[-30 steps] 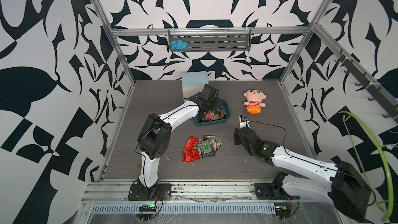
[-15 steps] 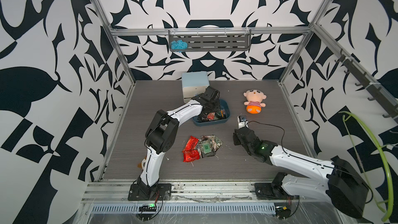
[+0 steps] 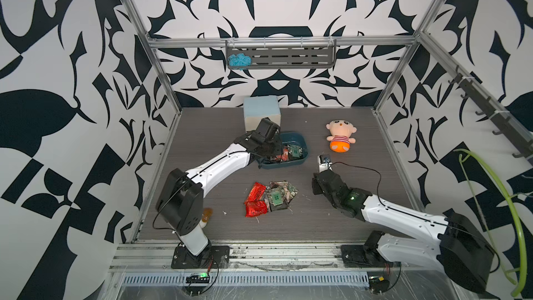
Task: Put the tea bags into the storage box
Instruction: Place the tea bag in the storage box, then pick up the tea bag from the center of the board.
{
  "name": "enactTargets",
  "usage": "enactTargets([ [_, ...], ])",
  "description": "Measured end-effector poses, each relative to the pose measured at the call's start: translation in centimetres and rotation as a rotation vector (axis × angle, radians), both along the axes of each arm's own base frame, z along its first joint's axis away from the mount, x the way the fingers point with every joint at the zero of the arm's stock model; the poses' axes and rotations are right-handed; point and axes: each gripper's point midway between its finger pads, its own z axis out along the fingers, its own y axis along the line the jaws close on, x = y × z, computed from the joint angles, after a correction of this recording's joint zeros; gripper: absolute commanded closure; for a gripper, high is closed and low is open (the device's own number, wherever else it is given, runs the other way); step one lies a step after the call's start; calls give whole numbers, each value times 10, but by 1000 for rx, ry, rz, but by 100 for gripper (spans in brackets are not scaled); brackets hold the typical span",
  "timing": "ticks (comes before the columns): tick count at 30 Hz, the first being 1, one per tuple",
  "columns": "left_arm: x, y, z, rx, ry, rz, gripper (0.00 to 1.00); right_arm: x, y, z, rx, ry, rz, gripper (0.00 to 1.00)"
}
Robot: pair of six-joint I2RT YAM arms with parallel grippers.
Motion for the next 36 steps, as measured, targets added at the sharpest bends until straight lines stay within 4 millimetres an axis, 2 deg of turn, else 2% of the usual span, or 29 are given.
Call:
enactTargets([
  [7,-76,6,-16,20,61,-72,60,-5,18,-5,72,54,65,64],
  [12,-124,8,-39,43,113,-119,64,-18,50,-14,199,187,156,64],
  [15,-141,15,-58,68,145,-112,66,-32,66,-25,270,289,208,73],
  [18,-152,25,-80,97,178,-86,69,-44,79,-38,322,386,242,78],
  [23,-161,34,-104,85,207,-49,70,-63,97,-53,360,490,289,78],
  [30,-155,22,-105,14,193,-23,73,-77,117,-62,384,554,342,75],
  [36,-152,16,-118,19,210,-12,76,-77,122,-67,387,572,342,74],
])
